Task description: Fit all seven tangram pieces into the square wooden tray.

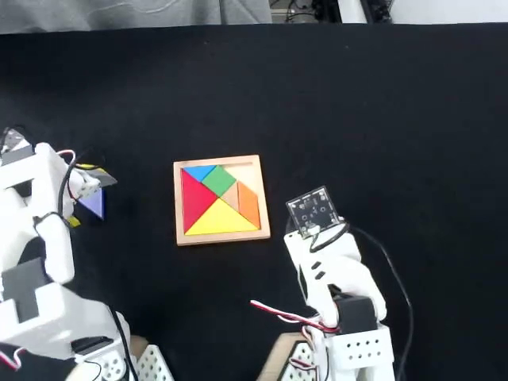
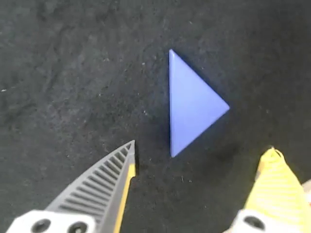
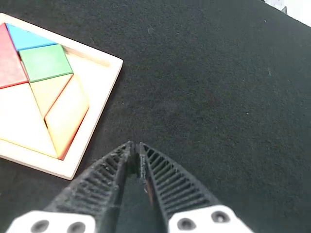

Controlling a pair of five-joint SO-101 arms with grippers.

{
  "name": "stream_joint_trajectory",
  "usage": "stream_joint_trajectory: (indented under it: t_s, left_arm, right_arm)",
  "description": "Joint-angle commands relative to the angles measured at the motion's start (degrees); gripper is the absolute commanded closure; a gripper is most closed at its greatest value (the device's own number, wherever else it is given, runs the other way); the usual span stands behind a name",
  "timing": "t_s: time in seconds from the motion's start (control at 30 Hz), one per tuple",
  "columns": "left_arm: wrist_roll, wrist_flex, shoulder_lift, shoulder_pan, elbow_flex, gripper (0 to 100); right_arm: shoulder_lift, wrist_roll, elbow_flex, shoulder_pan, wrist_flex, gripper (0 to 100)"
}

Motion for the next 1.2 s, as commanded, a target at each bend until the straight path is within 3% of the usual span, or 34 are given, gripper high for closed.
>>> stream_joint_trajectory:
  t_s: [0.0,0.33,0.57,1.07,1.17]
  left_arm:
    - [0.7,-1.0,2.5,0.7,-4.7,62]
    - [3.4,-1.1,8.9,0.4,-11.2,62]
    - [3.6,-1.1,16.0,0.5,-16.7,75]
    - [3.8,-0.5,20.6,0.9,-20.7,74]
    - [3.6,-0.5,20.6,0.9,-20.6,79]
  right_arm:
    - [-4.0,0.6,0.0,0.6,0.3,98.7]
    - [-4.0,0.6,0.0,0.6,0.3,98.7]
    - [-4.0,0.6,0.0,0.6,0.3,98.7]
    - [-4.0,0.6,0.0,0.6,0.3,98.7]
    - [-4.0,0.6,0.0,0.6,0.3,98.7]
